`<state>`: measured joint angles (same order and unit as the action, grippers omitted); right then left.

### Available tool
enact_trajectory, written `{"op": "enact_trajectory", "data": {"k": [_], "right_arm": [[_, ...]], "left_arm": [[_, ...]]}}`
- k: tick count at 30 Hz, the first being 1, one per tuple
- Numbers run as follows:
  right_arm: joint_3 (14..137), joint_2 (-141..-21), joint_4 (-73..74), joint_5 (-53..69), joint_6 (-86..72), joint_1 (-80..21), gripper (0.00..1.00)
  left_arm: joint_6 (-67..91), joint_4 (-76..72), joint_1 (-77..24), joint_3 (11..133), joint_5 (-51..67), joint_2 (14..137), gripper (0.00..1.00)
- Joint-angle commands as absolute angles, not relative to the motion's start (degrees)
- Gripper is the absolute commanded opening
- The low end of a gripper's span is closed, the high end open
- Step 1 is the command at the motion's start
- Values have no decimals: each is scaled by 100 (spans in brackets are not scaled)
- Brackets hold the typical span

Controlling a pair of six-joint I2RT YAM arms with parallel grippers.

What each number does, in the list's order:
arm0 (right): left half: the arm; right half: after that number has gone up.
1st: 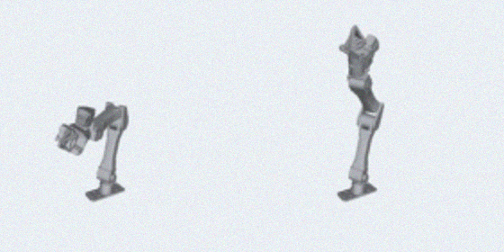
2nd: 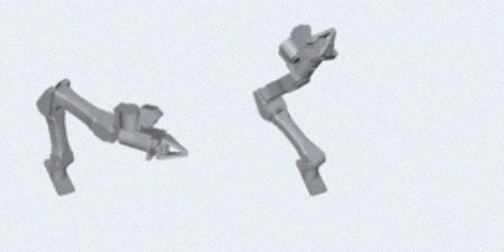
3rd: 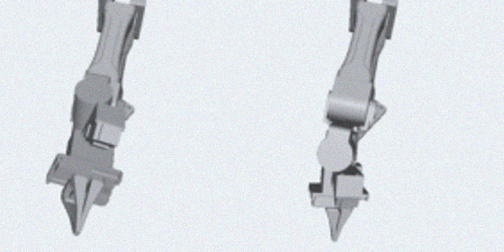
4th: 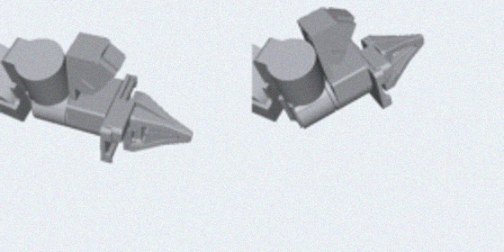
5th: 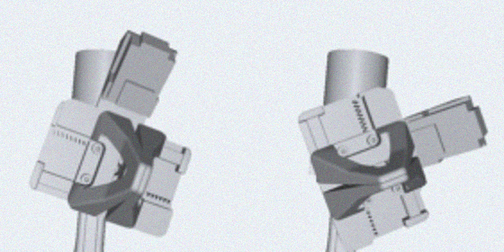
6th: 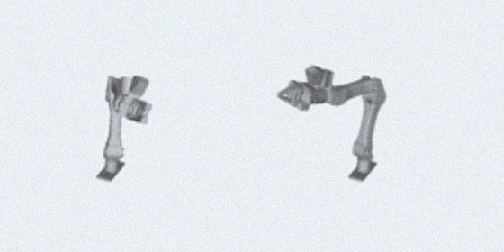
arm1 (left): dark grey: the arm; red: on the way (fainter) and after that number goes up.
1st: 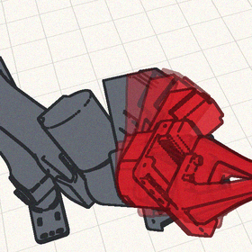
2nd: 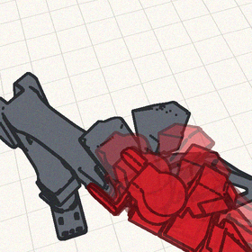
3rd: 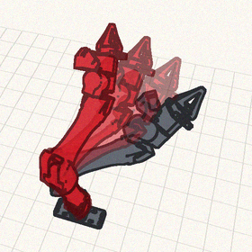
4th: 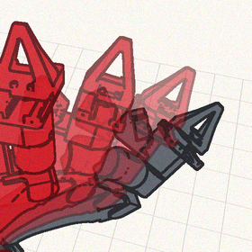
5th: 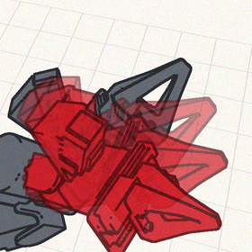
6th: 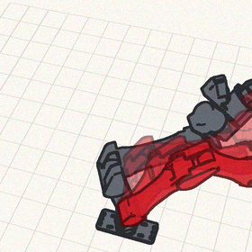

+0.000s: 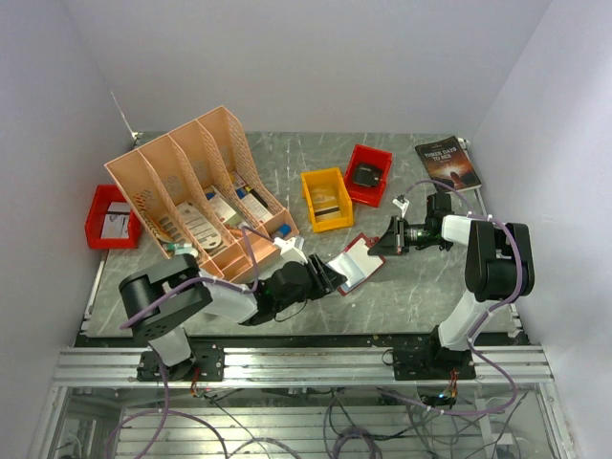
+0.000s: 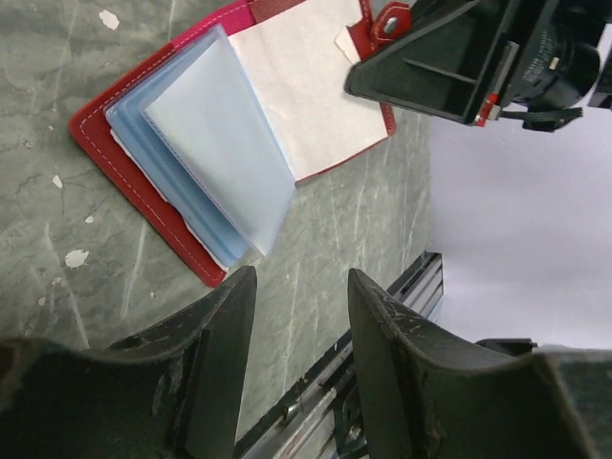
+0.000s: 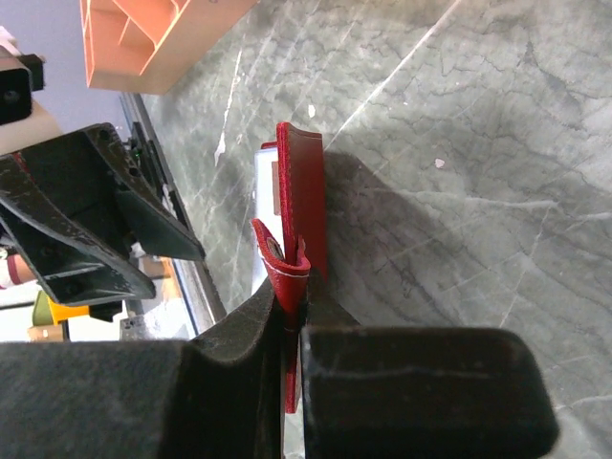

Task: Put the credit cards into the card holder
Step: Open the card holder at the center of the board.

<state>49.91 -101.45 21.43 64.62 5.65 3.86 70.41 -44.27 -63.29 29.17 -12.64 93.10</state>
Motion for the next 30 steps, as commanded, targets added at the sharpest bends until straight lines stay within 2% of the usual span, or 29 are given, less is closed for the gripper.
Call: {"op": "enact_trajectory", "data": {"k": [1,18,30], "right_arm": [[4974,-10204,2083,6666,483,439,0],[5036,-10308,2233,6703,643,457,0],[5062,-10336,2319,6732,741,457,0]], "left_arm": [[7307,-4669,-6425,3146,-1797,9652,54],[7234,-5072,-6425,3552,-1890,10559,54],[6867,-5086,-6399,3876,-1916,10638,54]]}}
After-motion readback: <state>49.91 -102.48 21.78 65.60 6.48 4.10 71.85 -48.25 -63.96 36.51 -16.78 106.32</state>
